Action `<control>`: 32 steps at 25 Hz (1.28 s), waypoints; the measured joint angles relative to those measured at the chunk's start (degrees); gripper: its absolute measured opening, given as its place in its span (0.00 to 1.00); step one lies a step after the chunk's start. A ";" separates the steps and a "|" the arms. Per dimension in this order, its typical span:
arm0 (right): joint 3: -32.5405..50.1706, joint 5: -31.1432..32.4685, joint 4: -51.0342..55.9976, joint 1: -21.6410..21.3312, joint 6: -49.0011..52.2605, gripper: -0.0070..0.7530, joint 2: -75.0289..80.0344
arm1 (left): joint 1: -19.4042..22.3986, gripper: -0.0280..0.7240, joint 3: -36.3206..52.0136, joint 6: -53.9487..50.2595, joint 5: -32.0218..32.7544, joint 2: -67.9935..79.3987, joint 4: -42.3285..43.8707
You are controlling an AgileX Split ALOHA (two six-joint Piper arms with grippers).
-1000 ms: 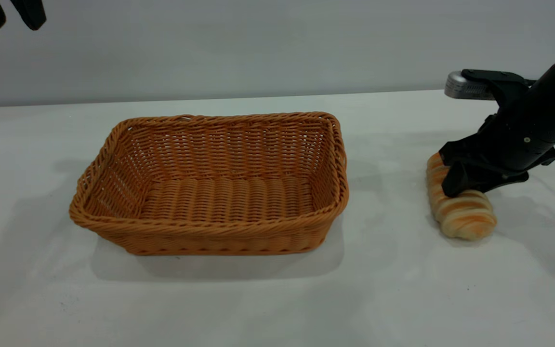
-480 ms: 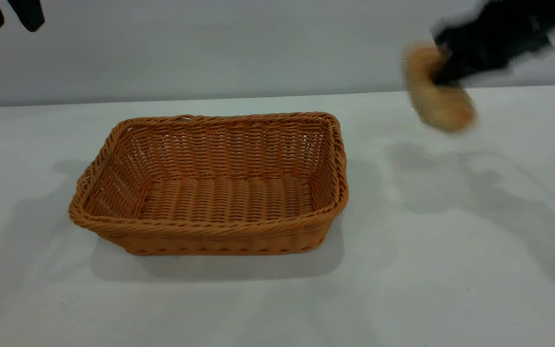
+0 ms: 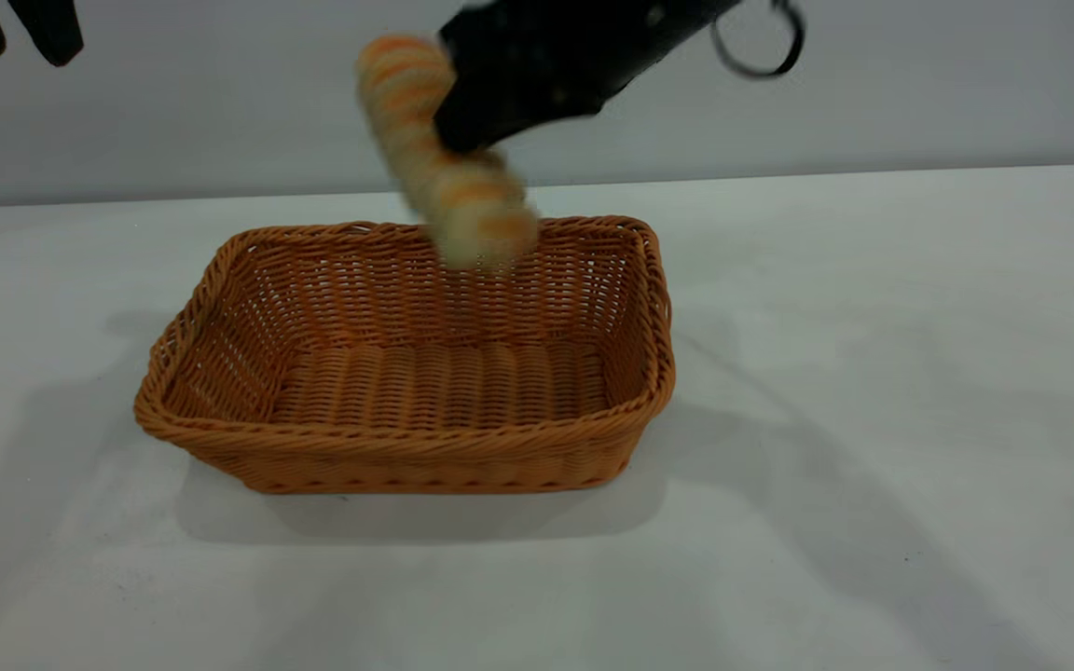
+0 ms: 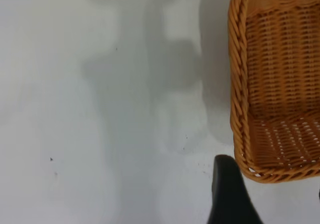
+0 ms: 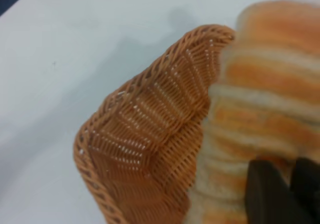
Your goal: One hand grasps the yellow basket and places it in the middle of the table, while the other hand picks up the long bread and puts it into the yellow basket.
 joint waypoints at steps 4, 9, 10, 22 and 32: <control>0.00 -1.26 1.02 0.00 -1.89 0.46 2.30 | 0.00 0.67 0.00 0.01 -0.01 0.00 0.00; 0.00 -0.12 -3.21 -2.27 -0.16 0.58 0.64 | 0.00 0.65 0.00 0.25 -0.01 -1.33 1.32; 0.00 1.03 -5.33 -3.24 2.17 0.58 -0.10 | 0.00 0.64 0.00 0.25 -0.01 -1.99 1.94; -2.67 34.86 -53.51 -24.69 49.71 0.57 -14.42 | 0.00 0.63 0.05 0.02 0.90 -14.89 10.69; -0.48 43.06 -67.94 -32.22 59.58 0.57 -36.10 | 0.00 0.63 12.37 -2.86 0.90 -32.06 10.56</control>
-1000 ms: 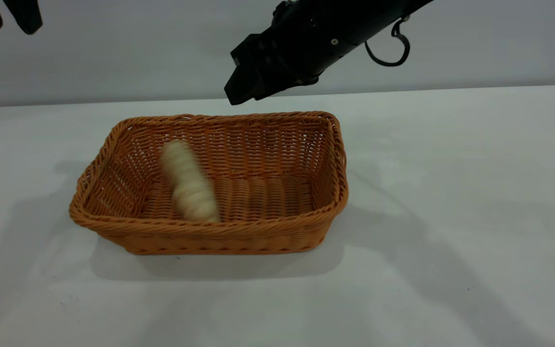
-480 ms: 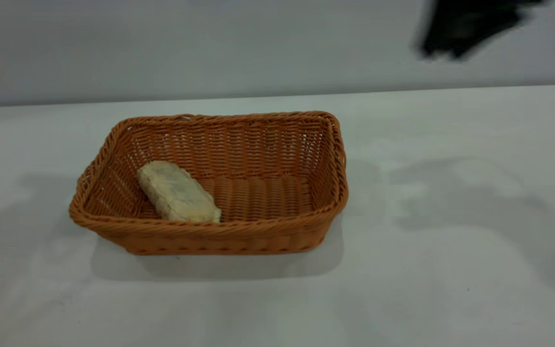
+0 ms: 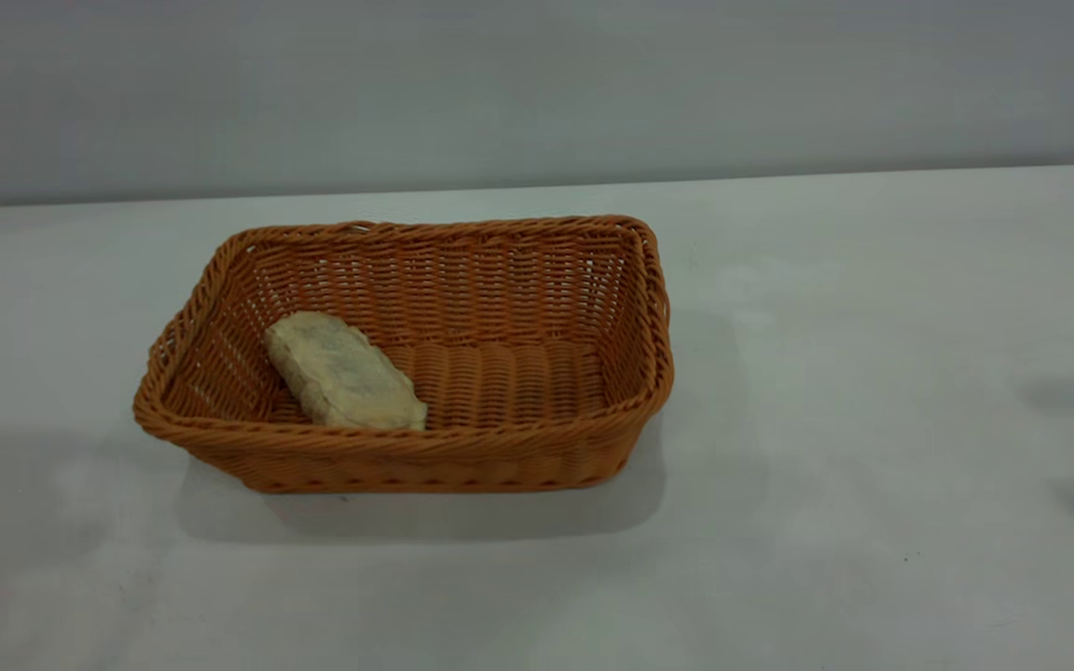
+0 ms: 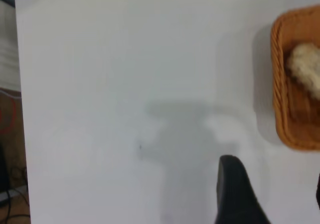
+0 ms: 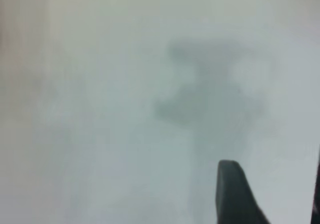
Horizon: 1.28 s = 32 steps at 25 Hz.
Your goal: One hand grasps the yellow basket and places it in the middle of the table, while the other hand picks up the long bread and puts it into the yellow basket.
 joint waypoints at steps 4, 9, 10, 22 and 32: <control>4.48 0.47 3.10 0.00 -0.28 0.57 -11.52 | 0.00 0.63 10.09 -1.35 0.00 -10.48 -0.89; 13.33 0.80 4.77 0.00 -1.08 0.57 -26.26 | 0.00 0.63 25.01 -1.53 -0.29 -24.60 -1.82; 15.24 0.80 5.15 0.00 -1.13 0.57 -28.77 | 0.00 0.63 27.19 -1.58 -0.29 -27.01 -1.86; 34.72 0.80 7.19 0.00 -2.63 0.57 -58.77 | 0.00 0.63 45.25 -3.12 -0.34 -59.73 -2.26; 48.04 -0.23 11.67 0.00 -6.01 0.57 -70.81 | 0.00 0.63 53.39 -3.20 -0.45 -76.60 -2.44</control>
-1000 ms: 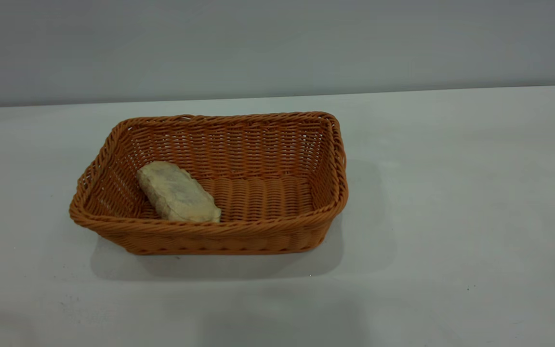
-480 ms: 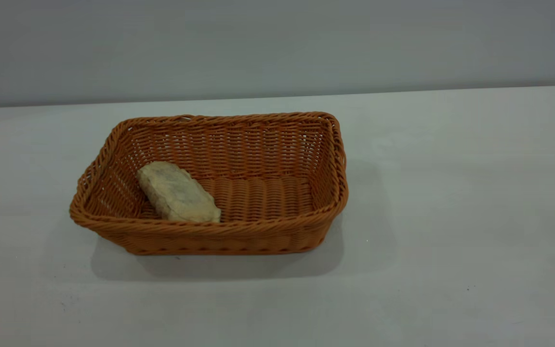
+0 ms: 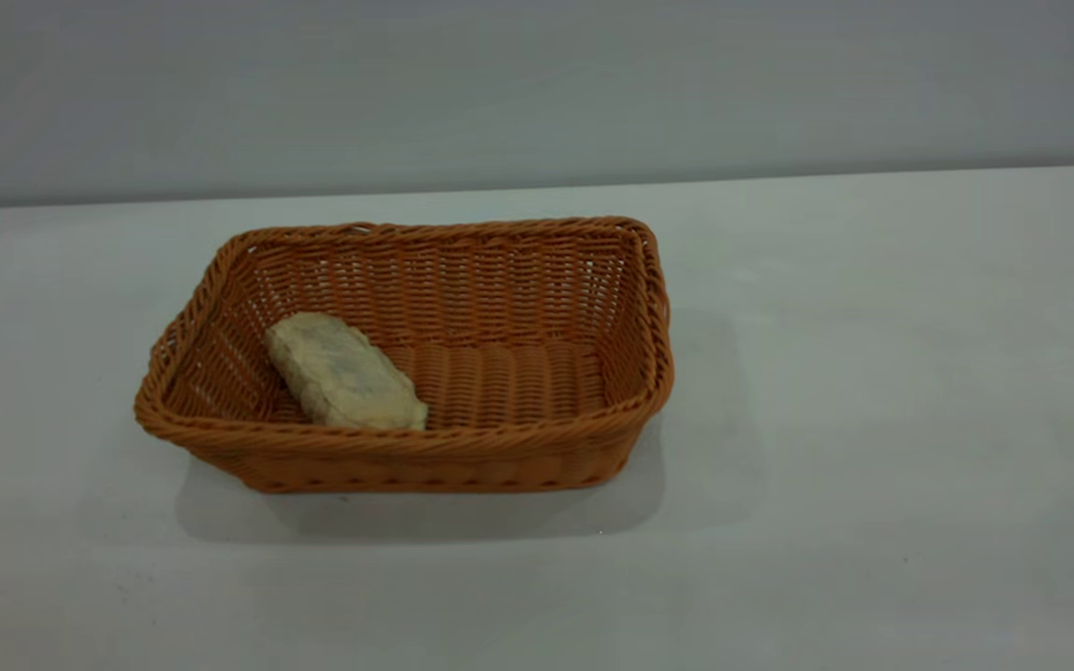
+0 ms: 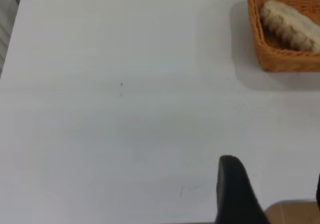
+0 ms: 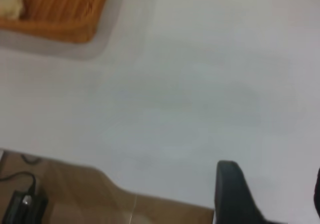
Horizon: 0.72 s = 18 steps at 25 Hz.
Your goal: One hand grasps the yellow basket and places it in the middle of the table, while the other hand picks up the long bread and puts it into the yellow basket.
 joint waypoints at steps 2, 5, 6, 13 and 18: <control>2.90 -0.45 0.00 0.00 -0.33 0.56 -1.13 | 0.00 0.63 1.24 0.01 -0.08 -1.41 -0.42; 6.76 -1.33 0.00 0.00 -1.42 0.54 -3.08 | 0.00 0.63 2.89 0.01 -0.33 -2.24 -0.82; 7.39 -1.92 -0.07 0.00 -2.06 0.54 -3.72 | 0.00 0.63 3.43 0.01 -0.49 -2.26 -0.92; 8.33 -3.89 -2.68 0.00 -4.31 0.47 -4.37 | 0.00 0.63 4.25 0.18 -0.79 -2.32 -1.67; 8.33 -3.93 -2.85 0.00 -4.33 0.43 -4.37 | 0.00 0.63 4.25 0.19 -0.89 -2.32 -1.92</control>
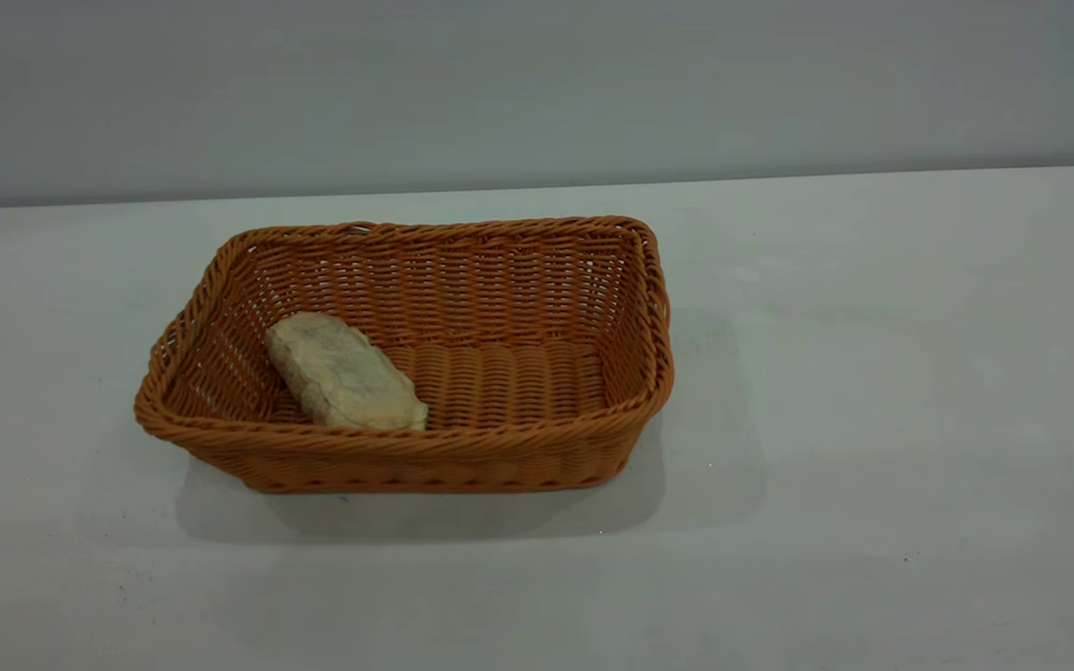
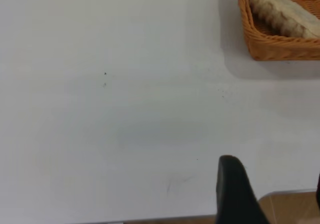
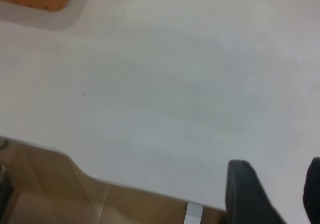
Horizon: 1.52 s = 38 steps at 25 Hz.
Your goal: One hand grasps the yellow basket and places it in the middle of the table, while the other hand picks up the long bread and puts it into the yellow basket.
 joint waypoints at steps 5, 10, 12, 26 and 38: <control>0.00 -0.07 0.00 0.00 -0.05 0.39 0.00 | 0.00 0.63 0.00 -0.01 -0.11 0.00 0.00; 0.00 -0.20 0.00 -0.02 -0.05 0.34 -1.44 | 0.00 0.63 0.00 -0.01 -0.11 -0.04 0.00; 0.00 -0.20 0.10 -0.02 -0.05 0.33 -3.91 | 0.45 0.63 0.00 -0.01 -0.23 -0.04 -0.06; 0.00 0.11 0.67 5.56 -0.05 0.33 -10.06 | 6.16 0.63 0.00 0.04 -0.23 -0.23 -0.23; 0.00 0.11 0.90 5.56 -0.05 0.33 -10.06 | 6.28 0.63 0.00 0.04 -0.23 -0.23 -0.23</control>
